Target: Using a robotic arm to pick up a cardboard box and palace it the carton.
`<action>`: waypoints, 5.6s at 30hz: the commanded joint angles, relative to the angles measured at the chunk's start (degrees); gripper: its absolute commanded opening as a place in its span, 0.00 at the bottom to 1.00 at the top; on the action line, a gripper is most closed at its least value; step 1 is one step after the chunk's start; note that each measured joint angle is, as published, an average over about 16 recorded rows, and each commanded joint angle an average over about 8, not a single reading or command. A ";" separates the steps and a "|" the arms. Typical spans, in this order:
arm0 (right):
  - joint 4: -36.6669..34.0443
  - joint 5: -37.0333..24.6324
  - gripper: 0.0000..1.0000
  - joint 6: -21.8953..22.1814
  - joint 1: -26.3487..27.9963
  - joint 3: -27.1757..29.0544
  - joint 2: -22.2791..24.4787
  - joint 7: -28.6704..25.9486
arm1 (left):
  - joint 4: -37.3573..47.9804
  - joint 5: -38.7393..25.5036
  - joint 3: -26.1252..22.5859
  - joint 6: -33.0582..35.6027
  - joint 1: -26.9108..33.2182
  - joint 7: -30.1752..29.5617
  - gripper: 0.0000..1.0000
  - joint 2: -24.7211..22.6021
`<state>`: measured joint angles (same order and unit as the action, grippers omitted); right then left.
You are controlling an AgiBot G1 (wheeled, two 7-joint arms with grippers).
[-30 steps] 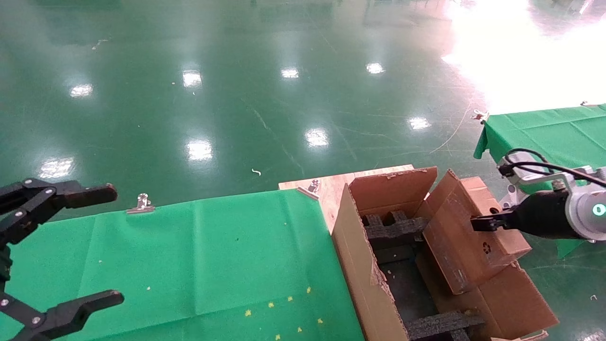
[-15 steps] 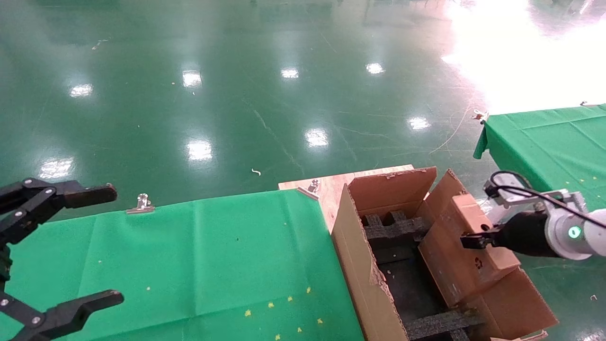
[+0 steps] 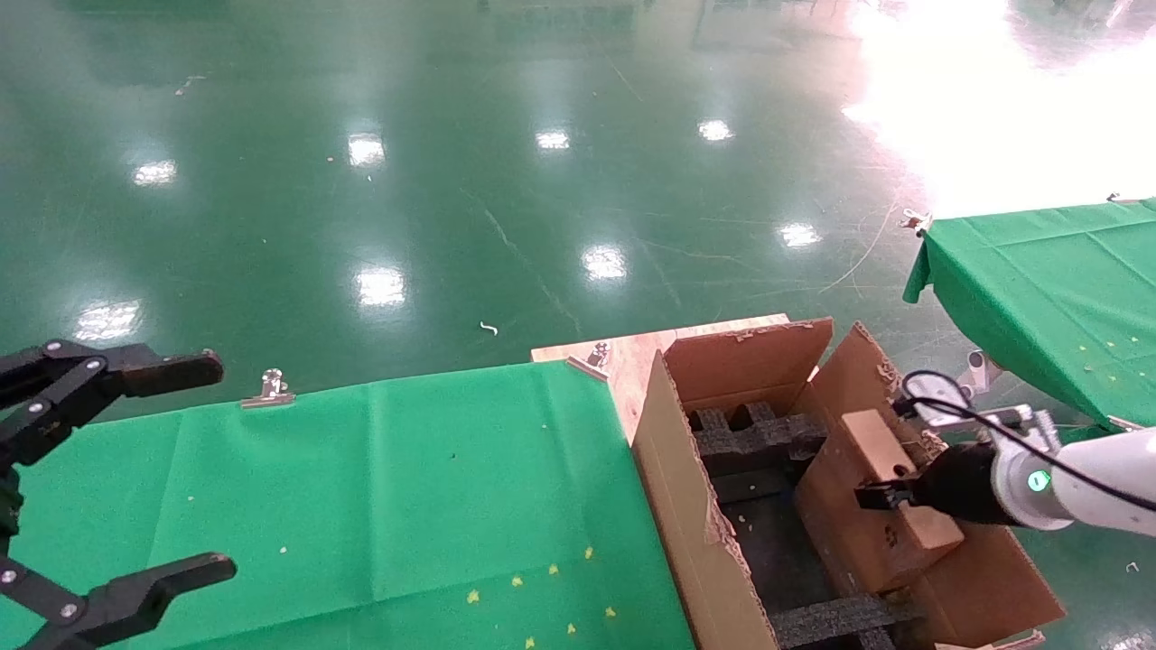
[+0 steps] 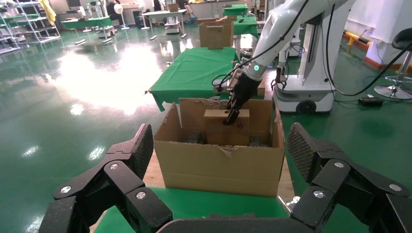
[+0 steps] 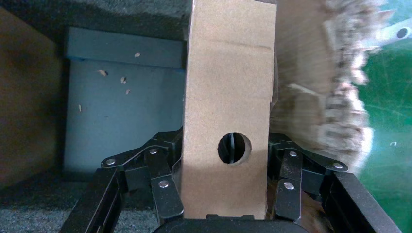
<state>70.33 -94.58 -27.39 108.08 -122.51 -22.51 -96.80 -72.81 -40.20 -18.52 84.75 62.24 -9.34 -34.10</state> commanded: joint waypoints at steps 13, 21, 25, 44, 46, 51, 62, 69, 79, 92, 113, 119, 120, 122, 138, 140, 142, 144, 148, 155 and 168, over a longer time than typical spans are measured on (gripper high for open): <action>-7.75 7.62 0.00 3.66 -8.03 0.01 -5.92 4.48 | 0.00 0.01 -0.02 -0.01 0.00 0.01 1.00 0.01; -10.94 11.37 0.22 4.30 -10.81 0.95 -7.86 7.91 | 0.01 0.02 -0.03 -0.02 0.00 0.02 1.00 0.01; -11.51 12.17 0.72 4.38 -11.26 1.23 -8.17 8.59 | 0.01 0.03 -0.03 -0.02 0.00 0.02 1.00 0.02; -10.89 11.71 1.00 3.79 -10.66 1.07 -7.75 8.14 | 0.03 0.03 -0.04 -0.02 0.00 0.03 1.00 0.01; -10.77 11.65 1.00 3.60 -10.48 1.05 -7.66 8.11 | 0.03 0.04 -0.04 -0.02 0.01 0.03 1.00 0.01; -10.52 11.56 1.00 3.25 -10.20 1.01 -7.54 8.03 | 0.04 0.04 -0.05 -0.02 0.01 0.04 1.00 0.02; -10.50 11.46 1.00 3.04 -10.14 0.99 -7.83 8.29 | 0.04 0.05 -0.07 -0.03 0.02 0.04 1.00 0.02; -9.98 11.23 1.00 2.90 -8.84 1.38 -7.25 8.74 | 0.04 0.06 -0.08 -0.03 0.02 0.05 1.00 0.02; -8.67 10.31 1.00 2.64 -6.32 1.88 -5.92 8.75 | 0.04 0.07 -0.09 -0.04 0.02 0.06 1.00 0.03; 5.98 18.96 1.00 -0.87 7.06 10.90 0.55 13.60 | 0.04 0.08 -0.11 -0.04 0.03 0.07 1.00 0.04; 7.90 35.98 1.00 -11.73 7.45 20.19 0.69 25.08 | 0.06 0.11 -0.12 -0.07 0.02 0.08 1.00 0.05; 7.53 37.71 1.00 -16.12 2.55 28.19 -0.49 30.74 | 0.08 0.12 -0.13 -0.07 0.02 0.09 1.00 0.05; 7.45 38.00 1.00 -16.93 1.61 29.69 -0.72 31.80 | 0.08 0.12 -0.13 -0.07 0.02 0.09 1.00 0.05; 7.29 38.56 1.00 -18.51 -0.23 32.63 -1.17 33.87 | 0.08 0.12 -0.13 -0.07 0.02 0.09 1.00 0.05; 5.99 43.13 1.00 -31.35 -15.17 56.46 -4.83 50.71 | 0.08 0.13 -0.15 -0.07 0.03 0.10 1.00 0.06; 5.82 43.71 1.00 -32.96 -17.04 59.45 -5.29 52.82 | 0.08 0.13 -0.16 -0.07 0.03 0.10 1.00 0.06; 5.66 44.28 1.00 -34.57 -18.92 62.44 -5.75 54.93 | 0.08 0.14 -0.16 -0.07 0.03 0.10 1.00 0.06; 5.49 44.85 1.00 -36.18 -20.79 65.43 -6.21 57.05 | 0.08 0.14 -0.16 -0.08 0.03 0.10 1.00 0.07; 5.17 45.99 1.00 -39.37 -24.50 71.35 -7.11 61.23 | 0.08 0.14 -0.17 -0.08 0.03 0.11 1.00 0.07; 4.60 47.98 1.00 -44.96 -31.00 81.72 -8.71 68.55 | 0.08 0.15 -0.18 -0.08 0.04 0.11 1.00 0.07; 3.55 51.65 1.00 -55.29 -43.01 100.90 -11.65 82.10 | 0.08 0.16 -0.19 -0.09 0.04 0.12 1.00 0.08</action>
<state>73.91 -43.03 -82.39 65.40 -22.10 -34.08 -15.10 -72.73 -40.05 -18.71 84.66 62.27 -9.22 -34.03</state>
